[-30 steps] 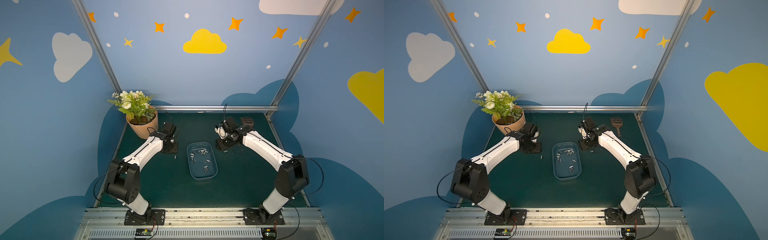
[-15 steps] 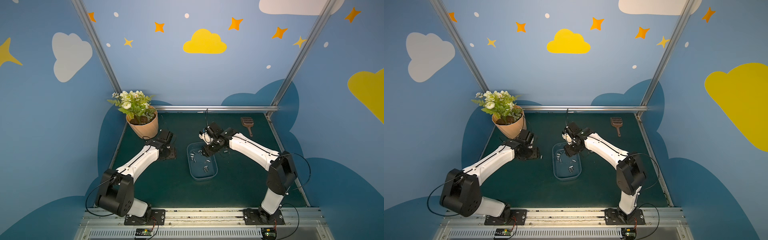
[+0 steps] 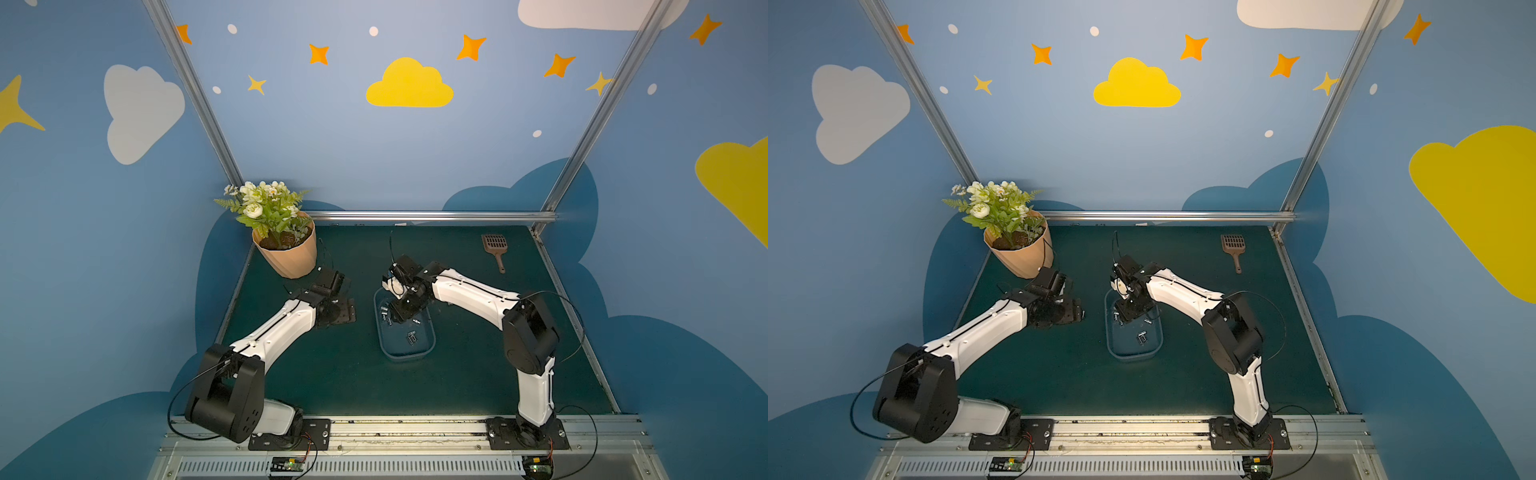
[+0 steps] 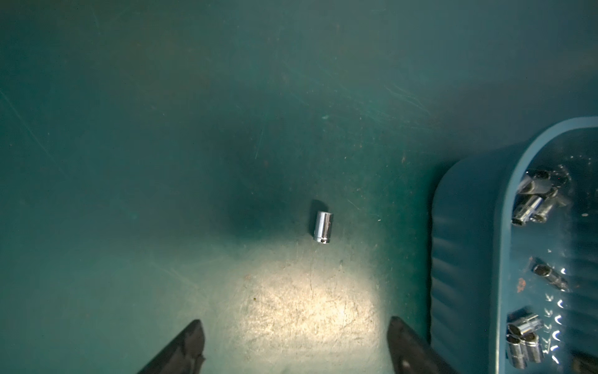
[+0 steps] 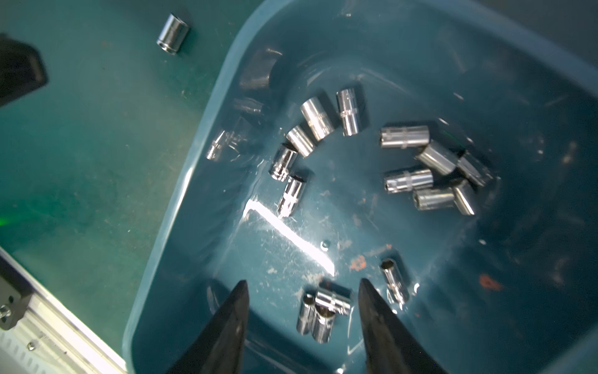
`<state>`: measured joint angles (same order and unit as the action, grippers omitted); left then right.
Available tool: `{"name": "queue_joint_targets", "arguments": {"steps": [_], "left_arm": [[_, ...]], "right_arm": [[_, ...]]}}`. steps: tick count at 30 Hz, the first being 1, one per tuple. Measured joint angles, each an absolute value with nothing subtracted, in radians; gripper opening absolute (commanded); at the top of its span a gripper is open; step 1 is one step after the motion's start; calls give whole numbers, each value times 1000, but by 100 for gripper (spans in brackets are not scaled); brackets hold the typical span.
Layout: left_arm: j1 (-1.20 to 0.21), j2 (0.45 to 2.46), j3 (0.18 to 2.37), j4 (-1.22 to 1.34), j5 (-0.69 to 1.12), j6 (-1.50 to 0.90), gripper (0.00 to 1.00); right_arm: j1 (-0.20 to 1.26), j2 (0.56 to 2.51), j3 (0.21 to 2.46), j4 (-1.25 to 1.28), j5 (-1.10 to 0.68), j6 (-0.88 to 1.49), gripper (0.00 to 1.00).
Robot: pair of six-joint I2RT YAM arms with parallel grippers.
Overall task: Take out the socket from the storage box
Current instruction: Pick up the socket head from the storage box.
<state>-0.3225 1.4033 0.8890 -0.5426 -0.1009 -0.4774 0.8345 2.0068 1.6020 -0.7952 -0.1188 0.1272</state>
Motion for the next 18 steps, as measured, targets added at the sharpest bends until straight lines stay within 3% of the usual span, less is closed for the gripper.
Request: {"name": "queue_joint_targets", "arguments": {"steps": [18], "left_arm": [[-323, 1386, 878, -530, -101, -480, 97]], "right_arm": [[860, 2136, 1669, -786, -113, 152, 43]]}}
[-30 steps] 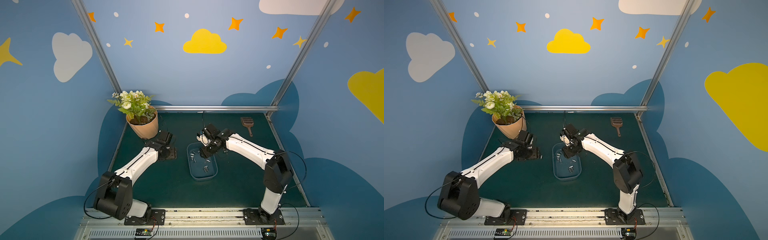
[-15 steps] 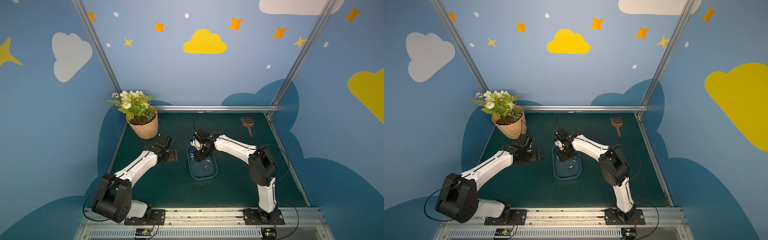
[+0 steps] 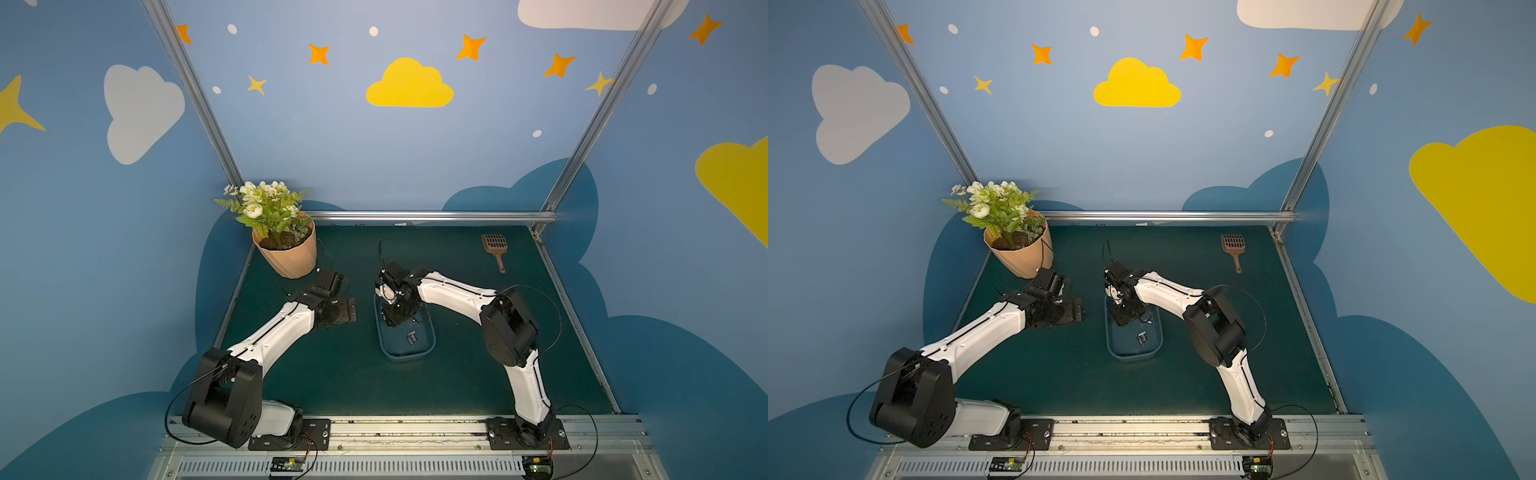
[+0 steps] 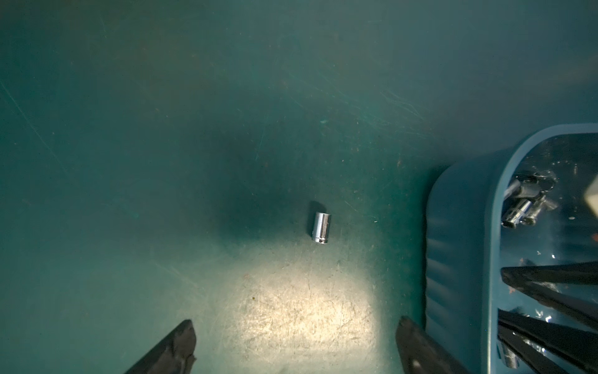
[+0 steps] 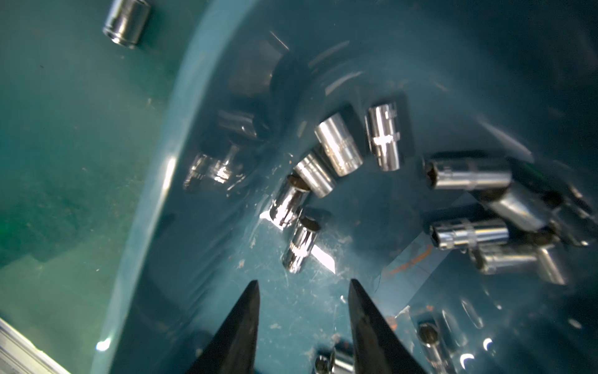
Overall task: Take out the socket from the storage box
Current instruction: Pick up the socket head from the storage box.
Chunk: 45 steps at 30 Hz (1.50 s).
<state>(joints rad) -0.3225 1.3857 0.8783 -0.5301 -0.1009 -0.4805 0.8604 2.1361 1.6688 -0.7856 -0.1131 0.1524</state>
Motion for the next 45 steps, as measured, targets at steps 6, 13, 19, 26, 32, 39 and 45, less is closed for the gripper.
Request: {"name": "queue_joint_targets", "arguments": {"steps": [6, 13, 19, 26, 32, 39, 45], "left_arm": [[-323, 1375, 871, -529, -101, -487, 97], [-323, 1372, 858, -530, -101, -496, 97], [-323, 1371, 858, -530, -101, -498, 97], [-323, 1366, 858, -530, -100, -498, 97], [-323, 1367, 859, -530, -91, -498, 96], [-323, 1383, 890, -529, -67, -494, 95], [-323, 1407, 903, -530, -55, -492, 95]], "right_arm": [[861, 2167, 1682, -779, -113, 156, 39], [861, 2190, 1693, -770, -113, 162, 34], [861, 2202, 1708, -761, -113, 170, 23], [861, 2204, 1709, -759, -113, 177, 13], [859, 2197, 1699, -756, -113, 176, 10], [839, 2141, 1679, -765, -114, 175, 9], [785, 2004, 1670, -767, -113, 160, 10]]}}
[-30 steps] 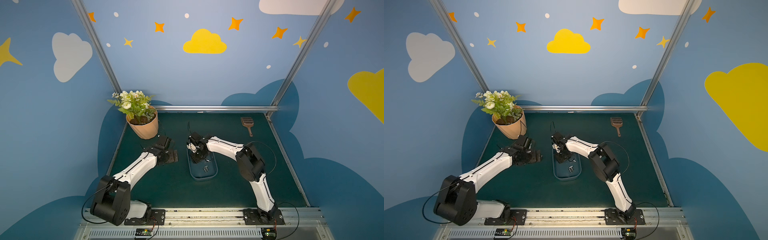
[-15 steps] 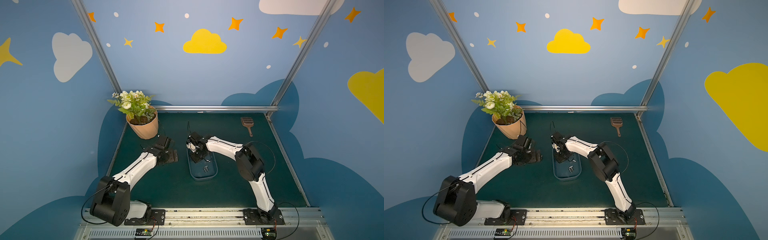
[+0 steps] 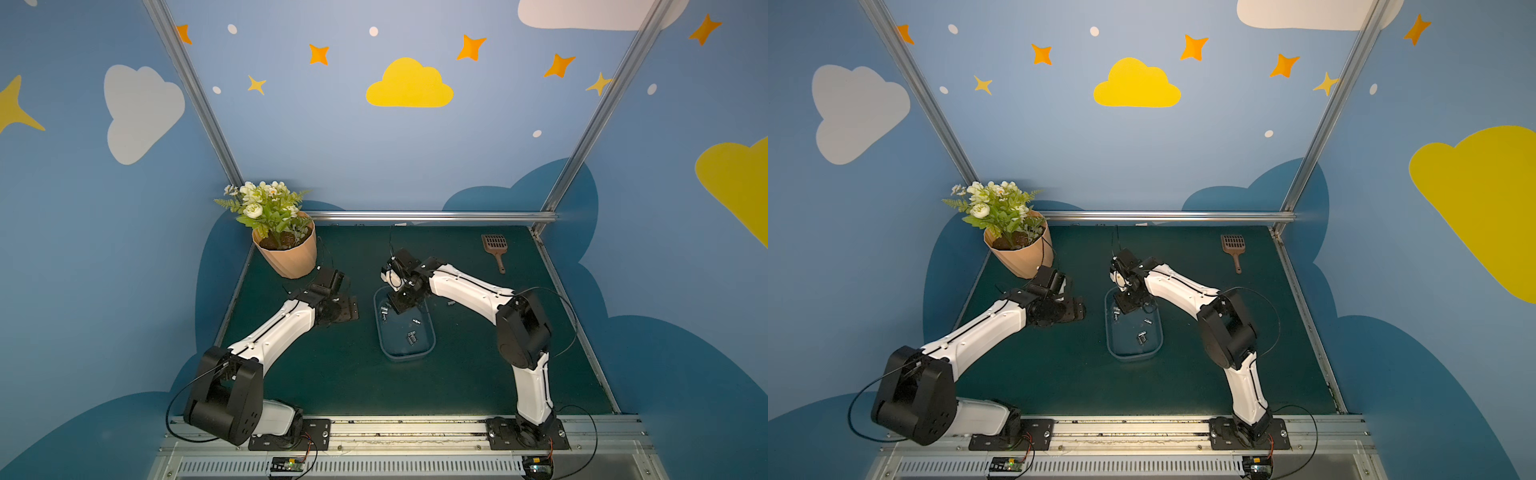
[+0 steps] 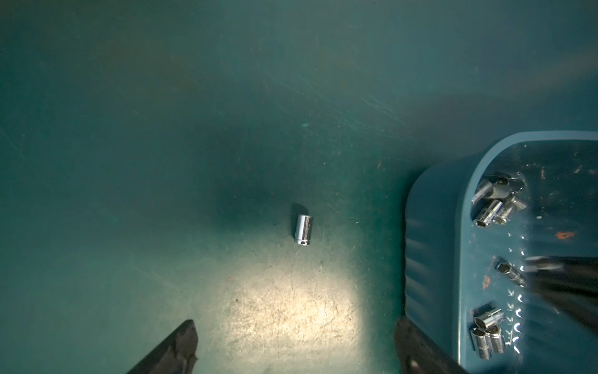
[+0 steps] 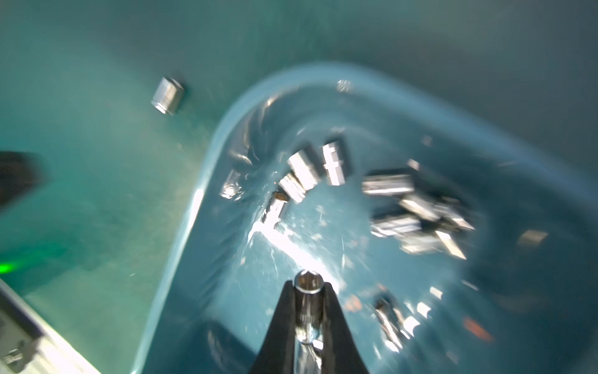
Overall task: Take out the socket from the storage box
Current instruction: Pick up the socket head from the storage box, then place the socket head at the center of the board.
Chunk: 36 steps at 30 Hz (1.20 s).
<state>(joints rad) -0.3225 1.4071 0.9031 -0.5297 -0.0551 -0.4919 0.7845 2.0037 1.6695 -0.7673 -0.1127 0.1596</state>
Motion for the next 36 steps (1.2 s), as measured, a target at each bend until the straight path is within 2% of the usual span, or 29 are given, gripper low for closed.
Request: {"name": "queue_joint_targets", "arguments": {"steps": [7, 14, 19, 26, 36], "left_arm": [[-323, 1414, 903, -530, -54, -491, 95], [-323, 1414, 903, -529, -52, -491, 95], [-323, 1414, 903, -529, -51, -491, 95], [-323, 1414, 903, -529, -48, -491, 95], [-323, 1411, 899, -529, -48, -491, 95]], "right_arm": [[671, 1828, 1588, -767, -89, 152, 11], [542, 1766, 1420, -760, -65, 151, 11], [456, 1766, 1336, -764, -52, 152, 11], [366, 1806, 1332, -755, -43, 152, 11], [322, 1932, 1332, -752, -41, 158, 14]]}}
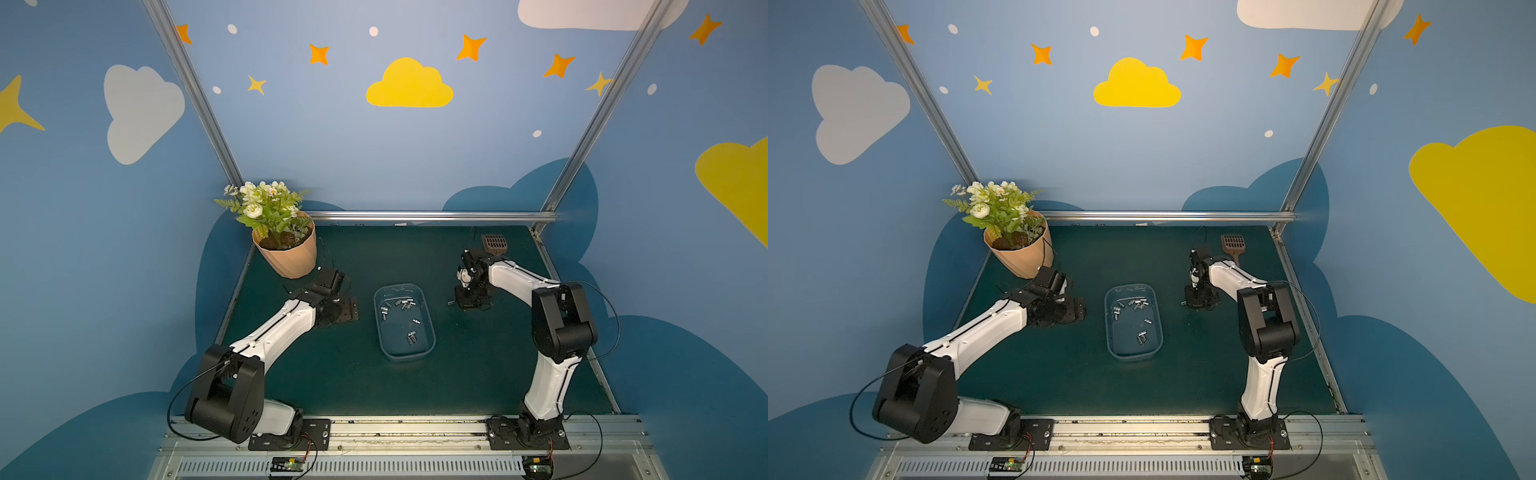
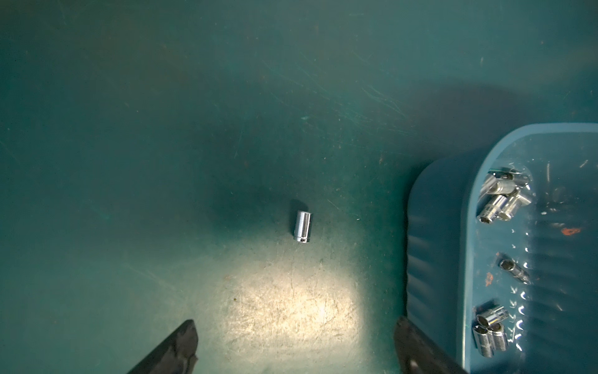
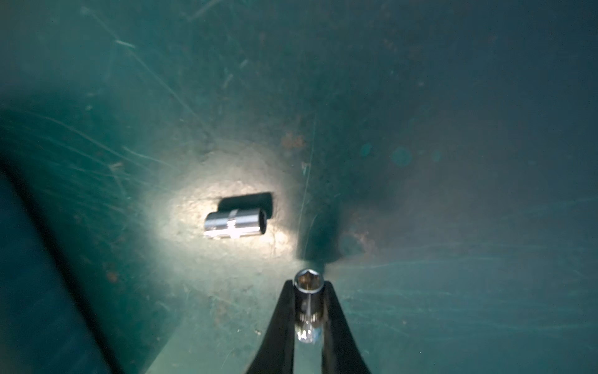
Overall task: Take out the socket from the storage box
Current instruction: Place the socket head at the center of the board.
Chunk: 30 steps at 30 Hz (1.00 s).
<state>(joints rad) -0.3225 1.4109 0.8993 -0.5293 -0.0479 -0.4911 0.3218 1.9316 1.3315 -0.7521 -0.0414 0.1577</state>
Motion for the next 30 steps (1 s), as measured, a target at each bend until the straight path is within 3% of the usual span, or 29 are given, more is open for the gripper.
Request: {"name": "queue_joint_targets", "arguments": {"steps": [17, 25, 30], "left_arm": [[-323, 1410, 888, -527, -44, -491, 95], [-323, 1410, 887, -525, -44, -490, 95], [-323, 1410, 887, -522, -41, -490, 95]], "right_arm": [[311, 1967, 1337, -752, -46, 163, 17], [311, 1967, 1338, -754, -48, 172, 28], [311, 1967, 1343, -755, -53, 177, 41]]}}
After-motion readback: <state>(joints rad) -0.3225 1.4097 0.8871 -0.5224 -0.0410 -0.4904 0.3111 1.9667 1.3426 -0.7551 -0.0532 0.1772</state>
